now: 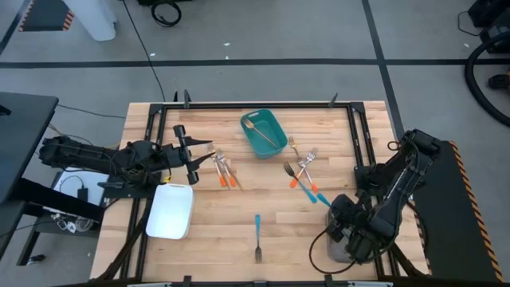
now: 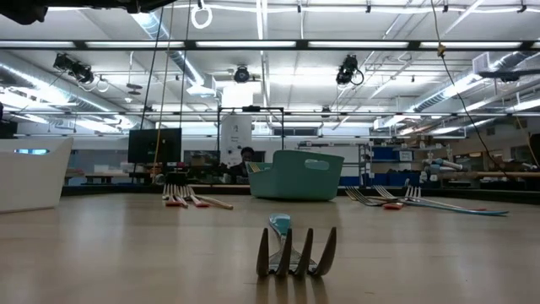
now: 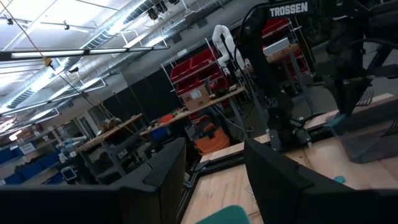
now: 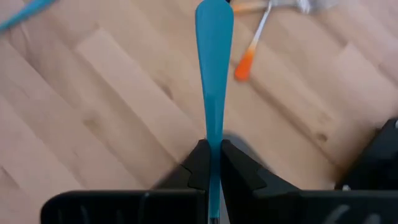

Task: Sort silverware by color (type)
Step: Put the blue fork into the black bin

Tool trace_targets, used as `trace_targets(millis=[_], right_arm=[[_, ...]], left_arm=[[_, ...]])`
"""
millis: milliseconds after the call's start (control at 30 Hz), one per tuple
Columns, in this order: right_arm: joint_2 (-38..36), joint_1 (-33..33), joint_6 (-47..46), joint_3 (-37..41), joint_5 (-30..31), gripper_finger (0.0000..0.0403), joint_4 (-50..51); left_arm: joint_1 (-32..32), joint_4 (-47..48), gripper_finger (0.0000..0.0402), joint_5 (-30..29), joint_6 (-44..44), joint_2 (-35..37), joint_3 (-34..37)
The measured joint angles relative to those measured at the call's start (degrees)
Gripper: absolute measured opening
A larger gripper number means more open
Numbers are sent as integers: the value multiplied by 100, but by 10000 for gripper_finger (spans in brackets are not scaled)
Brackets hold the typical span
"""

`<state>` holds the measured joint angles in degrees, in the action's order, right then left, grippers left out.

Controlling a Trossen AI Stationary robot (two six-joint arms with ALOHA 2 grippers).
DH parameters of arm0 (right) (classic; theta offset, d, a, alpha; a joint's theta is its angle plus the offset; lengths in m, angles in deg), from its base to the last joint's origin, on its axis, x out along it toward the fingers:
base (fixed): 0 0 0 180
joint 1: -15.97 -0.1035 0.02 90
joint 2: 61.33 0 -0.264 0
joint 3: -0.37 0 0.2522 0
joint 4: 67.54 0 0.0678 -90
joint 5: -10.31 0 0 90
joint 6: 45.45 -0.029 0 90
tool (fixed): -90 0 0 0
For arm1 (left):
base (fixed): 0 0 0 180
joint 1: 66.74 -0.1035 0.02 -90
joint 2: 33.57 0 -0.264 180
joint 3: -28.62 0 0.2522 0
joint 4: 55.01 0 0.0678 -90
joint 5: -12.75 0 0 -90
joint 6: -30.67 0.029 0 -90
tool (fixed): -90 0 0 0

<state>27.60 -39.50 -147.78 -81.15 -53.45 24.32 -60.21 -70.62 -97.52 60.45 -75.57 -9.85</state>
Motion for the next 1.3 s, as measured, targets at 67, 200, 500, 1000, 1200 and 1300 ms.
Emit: trace_targets(millis=[67, 200, 500, 1000, 1200, 1300], right_arm=[[0, -55, -92, 46, -251, 32, -22], [0, -172, -294, 56, -638, 32, -27], [-2, -426, -910, 56, -683, 32, -30], [-11, -603, -1222, 858, -959, 32, -1023], [-11, -603, -1221, 999, -986, 32, -1300], [-11, -603, -1222, 1076, -988, 32, -1401]], left_arm=[[0, 0, 172, 2, 0, 0, 0], [0, 4, 172, 0, -1, 0, 0], [0, 9, 172, 1, -29, 0, 0], [0, 9, 172, 0, -26, 0, 0], [2, 9, 172, 2, -9, 0, 0], [1, 8, 172, 1, -7, 0, 0]])
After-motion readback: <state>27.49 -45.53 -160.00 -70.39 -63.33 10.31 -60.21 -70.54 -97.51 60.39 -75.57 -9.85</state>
